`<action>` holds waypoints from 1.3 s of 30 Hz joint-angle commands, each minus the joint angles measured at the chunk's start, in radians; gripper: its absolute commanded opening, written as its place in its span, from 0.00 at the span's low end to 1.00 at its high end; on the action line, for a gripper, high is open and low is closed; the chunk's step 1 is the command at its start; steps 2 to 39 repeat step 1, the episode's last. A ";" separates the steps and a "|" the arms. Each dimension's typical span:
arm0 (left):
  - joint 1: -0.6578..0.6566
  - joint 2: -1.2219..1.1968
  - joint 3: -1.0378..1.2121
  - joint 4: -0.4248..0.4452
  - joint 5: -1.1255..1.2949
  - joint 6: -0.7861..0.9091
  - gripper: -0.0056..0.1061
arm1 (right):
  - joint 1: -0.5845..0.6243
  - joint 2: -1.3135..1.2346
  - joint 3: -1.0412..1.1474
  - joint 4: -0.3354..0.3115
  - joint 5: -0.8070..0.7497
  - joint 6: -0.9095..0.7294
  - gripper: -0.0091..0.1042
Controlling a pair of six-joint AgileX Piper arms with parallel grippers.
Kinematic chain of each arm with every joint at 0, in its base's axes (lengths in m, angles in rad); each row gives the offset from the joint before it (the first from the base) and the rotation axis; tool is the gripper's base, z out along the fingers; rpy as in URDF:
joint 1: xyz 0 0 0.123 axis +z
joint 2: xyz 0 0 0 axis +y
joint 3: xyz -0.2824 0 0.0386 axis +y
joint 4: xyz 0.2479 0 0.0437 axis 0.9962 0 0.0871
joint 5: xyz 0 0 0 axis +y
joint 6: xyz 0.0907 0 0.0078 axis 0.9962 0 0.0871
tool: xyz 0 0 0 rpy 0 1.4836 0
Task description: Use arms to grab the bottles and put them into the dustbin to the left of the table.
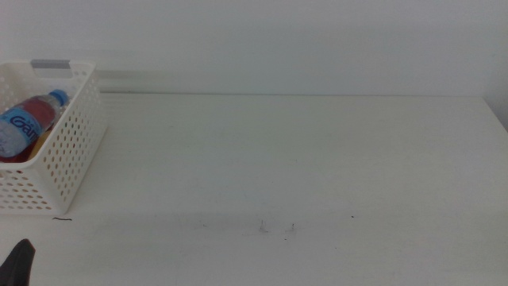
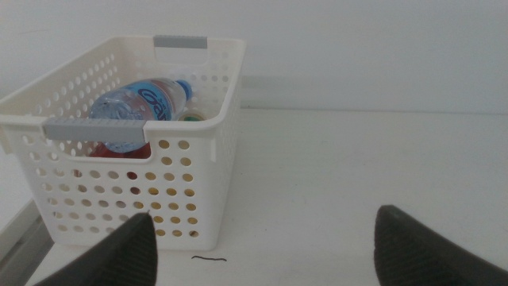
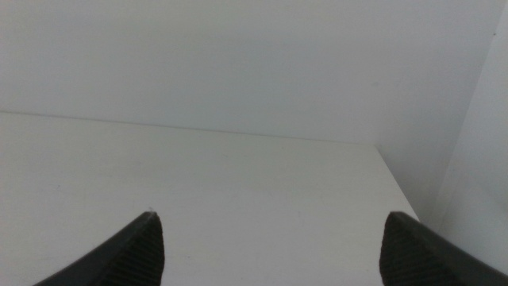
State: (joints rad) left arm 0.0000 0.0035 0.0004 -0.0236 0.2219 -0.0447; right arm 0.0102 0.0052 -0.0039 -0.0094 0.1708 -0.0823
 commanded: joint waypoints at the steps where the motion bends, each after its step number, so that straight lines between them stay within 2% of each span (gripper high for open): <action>1: 0.000 -0.004 0.000 0.002 -0.009 -0.010 0.89 | -0.005 -0.005 0.004 -0.010 -0.009 -0.004 0.89; 39: 0.000 -0.004 0.000 0.002 -0.009 -0.010 0.89 | -0.005 -0.005 0.004 -0.010 -0.009 -0.004 0.89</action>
